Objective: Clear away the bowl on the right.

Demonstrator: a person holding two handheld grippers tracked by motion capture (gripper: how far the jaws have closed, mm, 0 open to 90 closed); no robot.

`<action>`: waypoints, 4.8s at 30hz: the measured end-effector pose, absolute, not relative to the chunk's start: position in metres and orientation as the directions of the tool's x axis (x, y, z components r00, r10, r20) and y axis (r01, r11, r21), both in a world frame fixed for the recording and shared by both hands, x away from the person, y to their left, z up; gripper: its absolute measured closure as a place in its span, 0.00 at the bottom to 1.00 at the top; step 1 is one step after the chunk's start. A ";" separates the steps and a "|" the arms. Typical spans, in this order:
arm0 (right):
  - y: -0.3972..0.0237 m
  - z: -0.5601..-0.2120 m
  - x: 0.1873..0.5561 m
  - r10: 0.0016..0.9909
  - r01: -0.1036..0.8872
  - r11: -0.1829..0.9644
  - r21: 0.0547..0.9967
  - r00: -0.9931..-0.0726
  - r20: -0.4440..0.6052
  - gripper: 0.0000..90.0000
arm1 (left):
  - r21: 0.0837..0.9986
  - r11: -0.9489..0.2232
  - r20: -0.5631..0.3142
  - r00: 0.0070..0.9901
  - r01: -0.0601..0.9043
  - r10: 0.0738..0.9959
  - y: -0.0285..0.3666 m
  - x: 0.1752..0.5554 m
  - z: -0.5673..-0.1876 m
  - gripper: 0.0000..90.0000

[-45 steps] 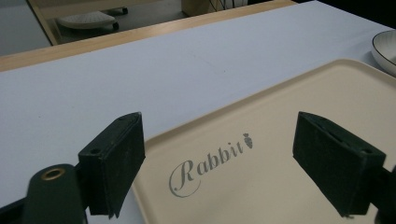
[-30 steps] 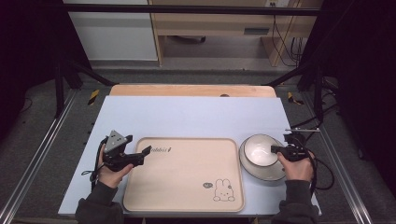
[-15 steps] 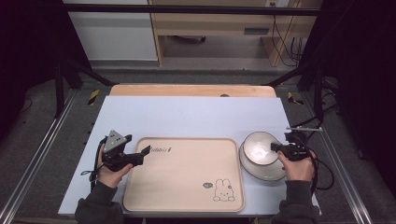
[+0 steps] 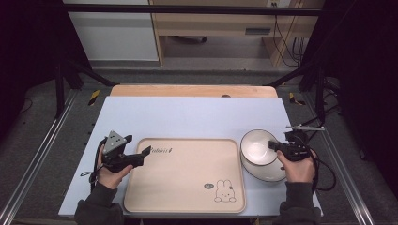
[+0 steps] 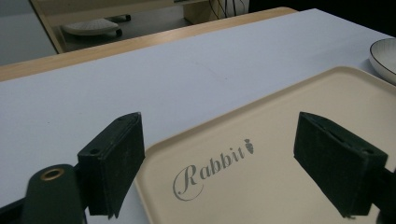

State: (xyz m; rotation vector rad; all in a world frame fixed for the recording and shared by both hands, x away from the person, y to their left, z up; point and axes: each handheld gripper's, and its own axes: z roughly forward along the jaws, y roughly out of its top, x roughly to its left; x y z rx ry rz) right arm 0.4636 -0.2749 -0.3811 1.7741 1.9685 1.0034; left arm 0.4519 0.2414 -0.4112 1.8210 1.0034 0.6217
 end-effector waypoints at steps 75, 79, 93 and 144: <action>-0.136 -0.364 0.507 0.854 0.687 0.197 0.700 -0.471 0.222 0.92 | 0.906 -0.209 -0.014 0.520 0.368 0.854 0.249 0.453 -0.409 0.17; -0.129 -0.368 0.511 0.848 0.684 0.204 0.700 -0.480 0.223 0.92 | 0.905 -0.214 -0.011 0.523 0.368 0.852 0.249 0.453 -0.409 0.17; -0.105 -0.386 0.521 0.829 0.700 0.229 0.677 -0.505 0.242 0.92 | 0.906 -0.210 -0.016 0.523 0.368 0.852 0.248 0.453 -0.409 0.17; -0.069 -0.440 0.544 0.834 0.771 0.261 0.581 -0.483 0.266 0.92 | 0.905 -0.217 -0.009 0.525 0.367 0.851 0.248 0.452 -0.410 0.17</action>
